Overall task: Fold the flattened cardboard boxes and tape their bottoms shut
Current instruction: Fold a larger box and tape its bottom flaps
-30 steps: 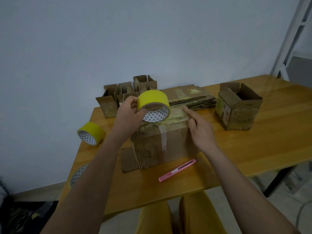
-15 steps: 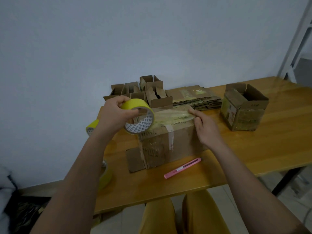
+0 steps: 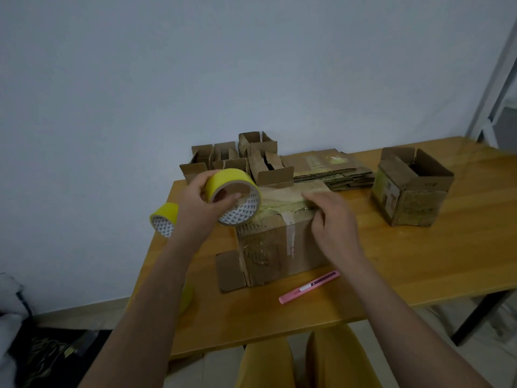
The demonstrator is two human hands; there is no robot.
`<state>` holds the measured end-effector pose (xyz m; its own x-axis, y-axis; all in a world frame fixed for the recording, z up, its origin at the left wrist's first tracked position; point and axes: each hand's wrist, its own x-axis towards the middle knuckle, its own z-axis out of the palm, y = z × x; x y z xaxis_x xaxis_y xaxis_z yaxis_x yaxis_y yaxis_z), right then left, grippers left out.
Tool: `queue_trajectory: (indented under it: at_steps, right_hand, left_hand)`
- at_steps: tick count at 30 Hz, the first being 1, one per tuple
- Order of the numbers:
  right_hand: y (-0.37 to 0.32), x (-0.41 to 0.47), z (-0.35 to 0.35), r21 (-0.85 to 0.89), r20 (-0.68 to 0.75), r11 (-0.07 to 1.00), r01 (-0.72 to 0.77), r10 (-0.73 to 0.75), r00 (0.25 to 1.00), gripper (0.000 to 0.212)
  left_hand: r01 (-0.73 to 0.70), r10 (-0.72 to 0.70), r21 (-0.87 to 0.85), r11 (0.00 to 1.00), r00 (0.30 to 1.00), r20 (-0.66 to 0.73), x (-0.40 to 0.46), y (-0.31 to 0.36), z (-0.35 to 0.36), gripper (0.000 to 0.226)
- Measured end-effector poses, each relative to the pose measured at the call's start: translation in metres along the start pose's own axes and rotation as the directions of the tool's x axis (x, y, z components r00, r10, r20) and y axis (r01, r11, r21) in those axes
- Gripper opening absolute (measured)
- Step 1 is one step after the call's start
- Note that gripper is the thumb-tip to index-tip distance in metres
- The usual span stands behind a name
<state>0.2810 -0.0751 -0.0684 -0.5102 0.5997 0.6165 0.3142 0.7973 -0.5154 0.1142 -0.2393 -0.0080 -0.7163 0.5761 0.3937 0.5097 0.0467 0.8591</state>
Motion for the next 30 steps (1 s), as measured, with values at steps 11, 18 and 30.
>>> queue_trajectory:
  at_steps: [11,18,30]
  right_hand:
    - [0.000,0.002,0.009,-0.209,0.137,0.976,0.062,-0.034,0.990,0.044]
    - [0.004,0.020,-0.007,-0.209,0.146,0.978,0.024,0.007,0.989,0.031]
    - [-0.008,0.011,0.004,-0.263,0.240,0.959,0.106,-0.041,0.970,0.060]
  left_hand:
    - [0.221,-0.264,-0.339,0.914,0.961,-0.084,-0.031,-0.034,0.038,0.020]
    - [0.227,-0.210,-0.338,0.913,0.974,0.087,-0.027,-0.034,0.038,0.047]
    - [0.200,-0.134,-0.497,0.844,0.977,0.165,-0.016,-0.041,0.028,0.031]
